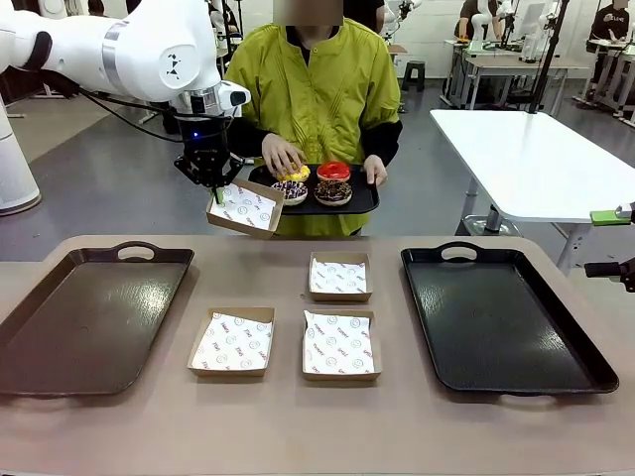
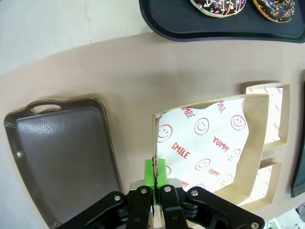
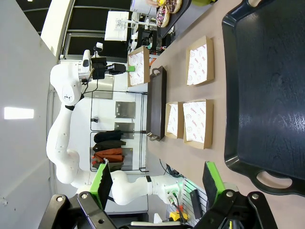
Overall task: Individually package the donuts and arrange them on the tray.
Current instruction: Place the picked Paper togo box on the Handle tray while simultaneously picking up another Paper togo box from the table with the other hand.
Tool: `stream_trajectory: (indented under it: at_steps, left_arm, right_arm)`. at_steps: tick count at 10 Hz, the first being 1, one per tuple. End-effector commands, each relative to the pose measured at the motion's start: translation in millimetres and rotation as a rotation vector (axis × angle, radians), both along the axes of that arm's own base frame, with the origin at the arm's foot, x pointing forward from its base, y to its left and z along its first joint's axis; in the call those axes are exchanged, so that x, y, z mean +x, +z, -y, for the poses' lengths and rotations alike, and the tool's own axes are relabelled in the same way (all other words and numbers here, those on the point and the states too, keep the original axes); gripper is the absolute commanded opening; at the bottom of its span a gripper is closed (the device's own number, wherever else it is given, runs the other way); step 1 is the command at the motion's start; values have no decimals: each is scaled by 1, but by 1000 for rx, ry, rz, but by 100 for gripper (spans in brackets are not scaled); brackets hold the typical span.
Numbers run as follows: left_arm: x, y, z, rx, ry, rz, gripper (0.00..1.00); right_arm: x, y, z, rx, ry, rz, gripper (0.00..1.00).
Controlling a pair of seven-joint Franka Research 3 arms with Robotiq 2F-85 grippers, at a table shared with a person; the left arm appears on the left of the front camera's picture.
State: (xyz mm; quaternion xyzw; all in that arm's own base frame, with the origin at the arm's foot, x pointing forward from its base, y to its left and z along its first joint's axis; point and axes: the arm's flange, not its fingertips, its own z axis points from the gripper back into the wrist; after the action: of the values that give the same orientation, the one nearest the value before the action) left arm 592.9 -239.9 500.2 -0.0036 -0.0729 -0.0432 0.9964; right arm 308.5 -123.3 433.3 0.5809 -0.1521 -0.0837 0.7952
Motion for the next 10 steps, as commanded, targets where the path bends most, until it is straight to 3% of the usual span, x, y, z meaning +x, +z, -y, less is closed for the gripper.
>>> stream_trajectory:
  at_steps: [1,10]
  left_arm:
    - [-1,-1,-1,-5,3,0,0]
    - [-1,-1,-1,-5,3,0,0]
  right_arm:
    - [1,0,0,19,-1,7,100]
    - [1,0,0,19,-1,7,100]
